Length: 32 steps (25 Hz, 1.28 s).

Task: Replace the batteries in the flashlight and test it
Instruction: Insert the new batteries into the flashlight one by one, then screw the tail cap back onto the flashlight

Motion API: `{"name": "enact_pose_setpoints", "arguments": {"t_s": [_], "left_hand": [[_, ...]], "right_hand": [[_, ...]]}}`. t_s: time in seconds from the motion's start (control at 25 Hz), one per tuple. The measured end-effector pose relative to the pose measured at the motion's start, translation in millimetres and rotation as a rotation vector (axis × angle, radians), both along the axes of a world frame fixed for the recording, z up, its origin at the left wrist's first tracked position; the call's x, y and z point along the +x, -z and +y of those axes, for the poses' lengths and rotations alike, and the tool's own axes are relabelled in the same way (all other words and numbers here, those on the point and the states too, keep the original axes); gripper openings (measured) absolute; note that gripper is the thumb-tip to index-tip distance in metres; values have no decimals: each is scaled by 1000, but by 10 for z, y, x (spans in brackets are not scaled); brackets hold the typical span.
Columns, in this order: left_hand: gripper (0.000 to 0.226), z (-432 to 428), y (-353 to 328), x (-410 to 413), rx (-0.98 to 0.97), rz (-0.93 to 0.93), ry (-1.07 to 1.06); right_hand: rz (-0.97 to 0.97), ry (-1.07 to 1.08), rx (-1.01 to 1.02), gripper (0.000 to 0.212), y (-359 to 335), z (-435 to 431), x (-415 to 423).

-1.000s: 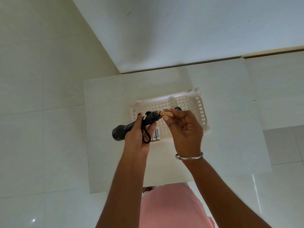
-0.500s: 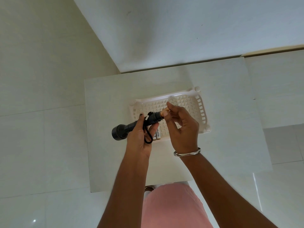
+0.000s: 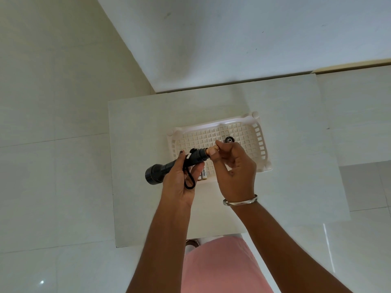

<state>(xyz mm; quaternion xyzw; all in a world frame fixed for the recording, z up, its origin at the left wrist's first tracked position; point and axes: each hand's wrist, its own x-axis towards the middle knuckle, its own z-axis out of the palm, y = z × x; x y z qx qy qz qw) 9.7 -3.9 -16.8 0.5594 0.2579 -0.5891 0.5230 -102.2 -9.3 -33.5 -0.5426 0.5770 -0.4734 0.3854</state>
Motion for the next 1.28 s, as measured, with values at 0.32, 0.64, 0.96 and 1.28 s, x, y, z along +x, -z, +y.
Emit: {"name": "enact_pose_setpoints", "arguments": {"t_s": [0.32, 0.64, 0.96, 1.28], "left_hand": [[15, -54, 11, 57, -53, -13, -32], [9, -73, 43, 154, -75, -11, -15], [12, -41, -82, 257, -126, 8, 13], [13, -9, -159, 217, -104, -21, 28]], "right_hand": [[300, -310, -70, 47, 78, 110, -4], [1090, -430, 264, 45, 692, -491, -315], [-398, 37, 601, 15, -107, -406, -200], [-691, 16, 463, 31, -425, -84, -95]]}}
